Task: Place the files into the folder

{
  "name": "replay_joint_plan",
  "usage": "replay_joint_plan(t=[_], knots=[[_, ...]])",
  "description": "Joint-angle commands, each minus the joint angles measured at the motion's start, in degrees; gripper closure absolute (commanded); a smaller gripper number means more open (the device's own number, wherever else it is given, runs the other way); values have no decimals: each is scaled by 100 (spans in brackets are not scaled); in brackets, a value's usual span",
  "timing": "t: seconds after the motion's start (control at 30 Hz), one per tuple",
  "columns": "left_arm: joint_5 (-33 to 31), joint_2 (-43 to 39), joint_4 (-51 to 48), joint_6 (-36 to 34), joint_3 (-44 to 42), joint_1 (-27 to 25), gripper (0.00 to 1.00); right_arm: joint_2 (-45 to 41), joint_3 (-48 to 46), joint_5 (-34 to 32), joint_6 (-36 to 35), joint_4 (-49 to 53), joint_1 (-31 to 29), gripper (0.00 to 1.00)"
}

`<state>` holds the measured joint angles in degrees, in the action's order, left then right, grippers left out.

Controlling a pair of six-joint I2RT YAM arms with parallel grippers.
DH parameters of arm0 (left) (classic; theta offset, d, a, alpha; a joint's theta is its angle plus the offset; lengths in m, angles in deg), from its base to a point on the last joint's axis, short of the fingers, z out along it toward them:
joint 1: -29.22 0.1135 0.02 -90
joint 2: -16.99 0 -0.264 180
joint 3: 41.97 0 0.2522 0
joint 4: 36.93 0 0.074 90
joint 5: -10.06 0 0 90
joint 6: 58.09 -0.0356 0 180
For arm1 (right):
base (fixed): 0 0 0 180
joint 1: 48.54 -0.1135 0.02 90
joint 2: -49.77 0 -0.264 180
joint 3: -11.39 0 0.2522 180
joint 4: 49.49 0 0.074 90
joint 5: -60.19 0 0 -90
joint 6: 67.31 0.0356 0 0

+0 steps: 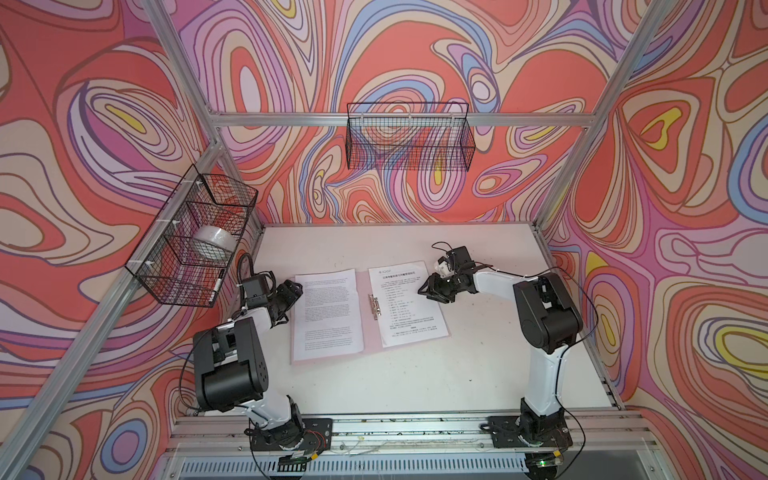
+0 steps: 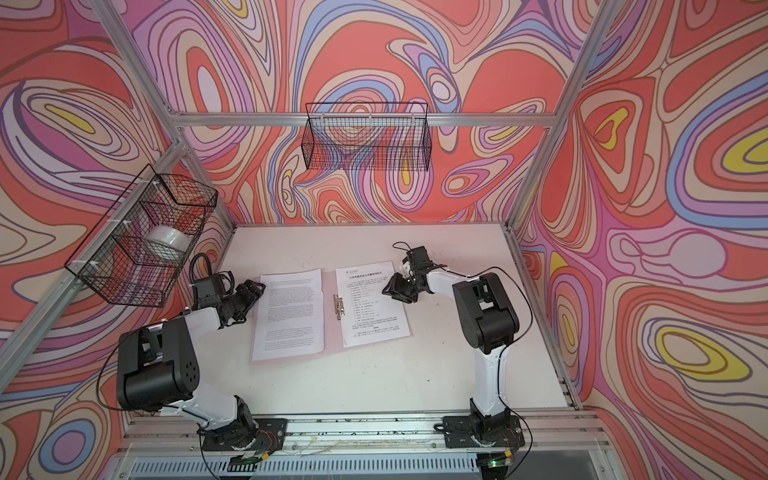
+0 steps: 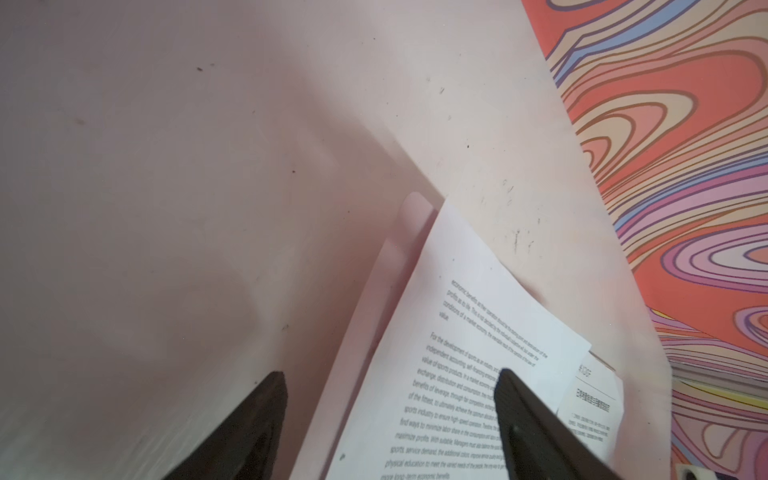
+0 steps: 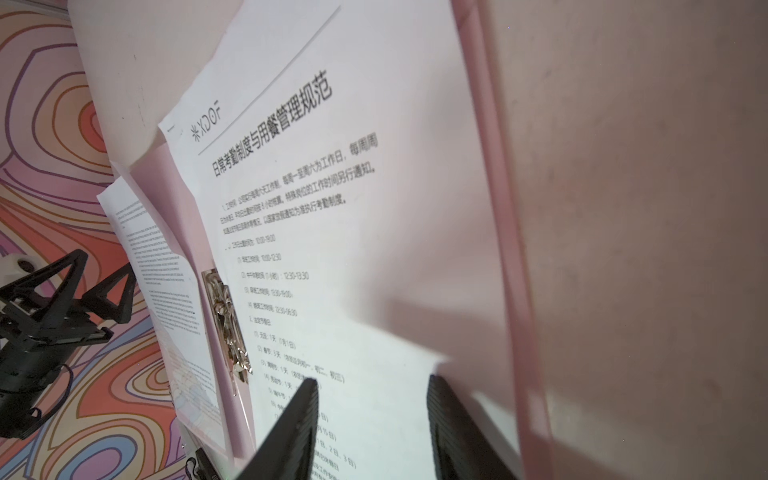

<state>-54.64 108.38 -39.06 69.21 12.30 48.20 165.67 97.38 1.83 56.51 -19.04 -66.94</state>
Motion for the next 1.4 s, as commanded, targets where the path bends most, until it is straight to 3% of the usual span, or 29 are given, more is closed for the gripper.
replay_joint_plan(t=[0.0, 0.23, 0.43, 0.6, 0.7, 0.83, 1.37], knots=[[776, 225, 881, 287, -21, 35, 20, 269, -236, -246, 3, 359, -2, 54], [1138, 371, 1333, 325, -105, 36, 21, -104, 23, -263, 166, 319, -14, 51], [1206, 382, 1327, 249, -71, 37, 23, -314, 822, -286, 113, 289, -264, 57], [1301, 526, 1497, 304, -69, 36, 24, 368, 2072, -32, -191, 297, -719, 57], [1326, 555, 1524, 295, -61, 35, 24, 1084, 2699, 455, -41, -95, -935, 55], [1392, 607, 1578, 350, -32, 38, 24, 1822, 3403, 605, 132, -368, -1154, 58], [1612, 819, 1912, 506, -43, 36, 24, 2971, 4321, 663, 448, -563, -1404, 62]])
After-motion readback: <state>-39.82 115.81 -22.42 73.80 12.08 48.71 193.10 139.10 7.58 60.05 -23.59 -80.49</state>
